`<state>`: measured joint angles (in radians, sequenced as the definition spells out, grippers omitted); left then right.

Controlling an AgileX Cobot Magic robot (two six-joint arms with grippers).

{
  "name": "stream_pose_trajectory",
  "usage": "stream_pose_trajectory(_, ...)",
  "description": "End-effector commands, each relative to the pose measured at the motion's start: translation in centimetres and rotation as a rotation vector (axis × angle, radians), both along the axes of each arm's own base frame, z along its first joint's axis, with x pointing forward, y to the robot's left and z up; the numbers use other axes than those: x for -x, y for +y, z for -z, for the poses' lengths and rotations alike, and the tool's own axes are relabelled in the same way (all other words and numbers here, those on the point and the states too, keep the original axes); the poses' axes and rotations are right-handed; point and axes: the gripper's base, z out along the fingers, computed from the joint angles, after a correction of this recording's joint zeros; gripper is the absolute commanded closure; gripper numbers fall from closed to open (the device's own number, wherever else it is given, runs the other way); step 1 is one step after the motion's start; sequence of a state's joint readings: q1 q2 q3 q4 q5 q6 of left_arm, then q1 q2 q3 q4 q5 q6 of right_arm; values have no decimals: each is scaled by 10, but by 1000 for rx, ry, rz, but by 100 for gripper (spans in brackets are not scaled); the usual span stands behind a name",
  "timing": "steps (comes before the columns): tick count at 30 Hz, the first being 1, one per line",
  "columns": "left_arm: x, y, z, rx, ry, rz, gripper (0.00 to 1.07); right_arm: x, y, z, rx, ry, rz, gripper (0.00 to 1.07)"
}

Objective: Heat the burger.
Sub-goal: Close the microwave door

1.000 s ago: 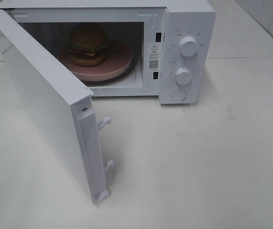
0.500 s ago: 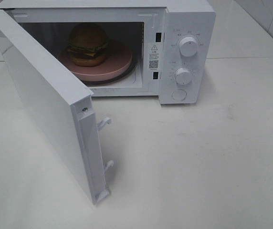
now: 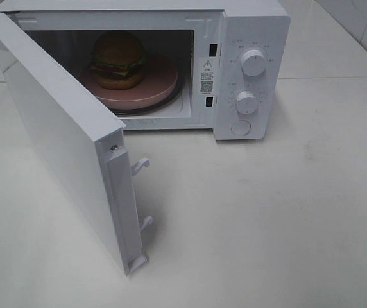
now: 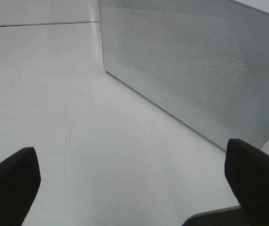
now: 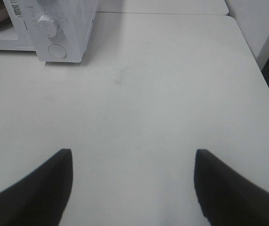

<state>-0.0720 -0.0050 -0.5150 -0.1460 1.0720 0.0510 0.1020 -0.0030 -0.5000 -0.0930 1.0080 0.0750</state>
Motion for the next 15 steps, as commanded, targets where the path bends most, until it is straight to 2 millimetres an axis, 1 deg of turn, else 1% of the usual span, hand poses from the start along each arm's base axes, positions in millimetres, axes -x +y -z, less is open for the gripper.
stream_pose_trajectory(1, 3, 0, -1, 7, -24, 4, 7, 4, 0, 0, 2, -39, 1, 36)
stream_pose_trajectory(15, 3, 0, -1, 7, -24, 4, 7, 4, 0, 0, 2, -39, 1, 36)
